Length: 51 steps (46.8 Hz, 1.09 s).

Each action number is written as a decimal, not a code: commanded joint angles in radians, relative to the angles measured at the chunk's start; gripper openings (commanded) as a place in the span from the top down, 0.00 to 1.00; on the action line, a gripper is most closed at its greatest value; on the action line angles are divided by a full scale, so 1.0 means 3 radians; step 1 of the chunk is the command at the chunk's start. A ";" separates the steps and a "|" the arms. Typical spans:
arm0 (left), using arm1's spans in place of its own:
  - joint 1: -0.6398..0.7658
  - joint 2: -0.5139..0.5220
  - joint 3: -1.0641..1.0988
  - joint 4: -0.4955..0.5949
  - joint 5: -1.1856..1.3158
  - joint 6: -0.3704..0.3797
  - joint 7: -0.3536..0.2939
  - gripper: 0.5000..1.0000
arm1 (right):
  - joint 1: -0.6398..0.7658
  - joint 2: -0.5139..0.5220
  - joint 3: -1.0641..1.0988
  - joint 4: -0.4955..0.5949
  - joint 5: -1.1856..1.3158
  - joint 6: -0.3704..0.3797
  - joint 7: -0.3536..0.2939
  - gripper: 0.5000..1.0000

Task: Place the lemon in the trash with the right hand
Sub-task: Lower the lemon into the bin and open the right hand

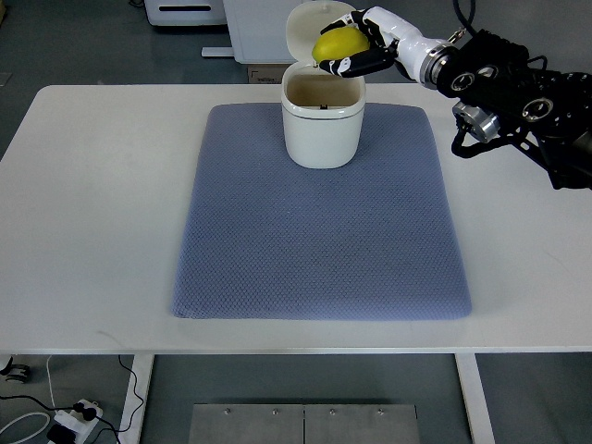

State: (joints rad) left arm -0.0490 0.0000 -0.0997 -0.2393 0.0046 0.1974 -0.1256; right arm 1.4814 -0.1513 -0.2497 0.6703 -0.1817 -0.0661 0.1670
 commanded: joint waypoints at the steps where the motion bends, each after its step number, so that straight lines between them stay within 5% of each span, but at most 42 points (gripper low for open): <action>1: 0.0000 0.0000 0.0000 0.0000 0.0000 0.0002 0.0000 0.00 | -0.0009 0.0023 -0.0037 -0.0051 -0.0008 0.0001 0.0001 1.00; 17: 0.0000 0.0000 0.0000 0.0000 0.0000 0.0002 0.0000 0.00 | -0.0060 0.0110 -0.0129 -0.0082 -0.0028 -0.0076 0.0006 0.94; 27: 0.0000 0.0000 0.0000 0.0000 0.0000 0.0002 0.0000 0.00 | -0.0101 0.0126 -0.0134 -0.0082 -0.0028 -0.0081 0.0006 0.75; 37: 0.0000 0.0000 0.0000 0.0000 0.0000 0.0002 0.0000 0.00 | -0.0121 0.0126 -0.0134 -0.0082 -0.0028 -0.0081 0.0006 0.41; 51: 0.0000 0.0000 0.0000 0.0000 0.0000 0.0002 0.0000 0.00 | -0.0121 0.0126 -0.0124 -0.0082 -0.0023 -0.0081 0.0006 0.19</action>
State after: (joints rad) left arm -0.0491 0.0000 -0.0997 -0.2393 0.0046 0.1976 -0.1258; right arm 1.4451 -0.1127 -0.2871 0.6458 -0.1887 -0.0907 0.1688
